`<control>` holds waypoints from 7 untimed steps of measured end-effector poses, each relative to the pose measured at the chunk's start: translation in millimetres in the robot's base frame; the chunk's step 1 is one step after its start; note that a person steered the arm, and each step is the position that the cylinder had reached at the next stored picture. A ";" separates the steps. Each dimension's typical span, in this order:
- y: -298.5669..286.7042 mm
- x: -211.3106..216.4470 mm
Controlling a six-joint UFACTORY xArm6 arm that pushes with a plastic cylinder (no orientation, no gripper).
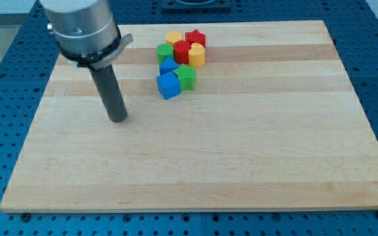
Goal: Push the blue cube along with green star to downside of yellow heart
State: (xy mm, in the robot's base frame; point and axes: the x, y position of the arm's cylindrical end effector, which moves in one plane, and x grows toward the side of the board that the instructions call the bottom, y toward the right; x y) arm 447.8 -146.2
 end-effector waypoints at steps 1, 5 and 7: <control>18.5 -5.9; 84.6 -57.2; 112.2 -57.3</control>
State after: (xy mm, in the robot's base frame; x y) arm 390.5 -34.0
